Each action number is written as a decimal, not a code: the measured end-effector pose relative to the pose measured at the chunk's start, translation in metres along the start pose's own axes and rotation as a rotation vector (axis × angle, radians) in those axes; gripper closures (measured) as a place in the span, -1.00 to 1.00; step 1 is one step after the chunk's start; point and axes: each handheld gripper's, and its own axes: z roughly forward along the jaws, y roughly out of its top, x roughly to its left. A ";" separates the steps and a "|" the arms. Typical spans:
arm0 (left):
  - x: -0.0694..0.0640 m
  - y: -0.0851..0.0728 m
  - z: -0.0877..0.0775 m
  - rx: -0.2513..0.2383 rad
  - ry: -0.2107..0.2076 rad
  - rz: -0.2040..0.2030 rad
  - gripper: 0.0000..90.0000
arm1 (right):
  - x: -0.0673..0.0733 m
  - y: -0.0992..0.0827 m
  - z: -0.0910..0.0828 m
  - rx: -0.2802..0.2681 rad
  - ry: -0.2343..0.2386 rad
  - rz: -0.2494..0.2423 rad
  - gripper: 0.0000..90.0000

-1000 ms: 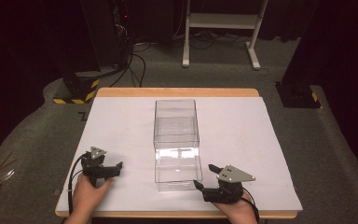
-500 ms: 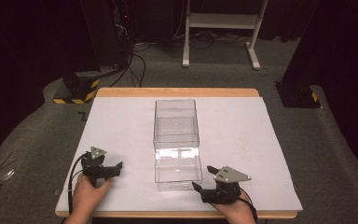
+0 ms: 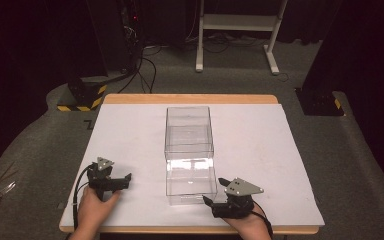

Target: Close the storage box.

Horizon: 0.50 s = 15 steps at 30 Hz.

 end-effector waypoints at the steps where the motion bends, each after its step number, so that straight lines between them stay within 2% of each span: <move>1: 0.000 0.000 0.000 0.000 0.000 0.000 -0.99 | 0.000 0.000 0.000 -0.001 -0.001 -0.003 -0.54; 15: 0.000 0.000 0.000 0.000 0.000 0.000 -0.99 | -0.001 0.002 0.004 -0.007 -0.013 0.007 -0.54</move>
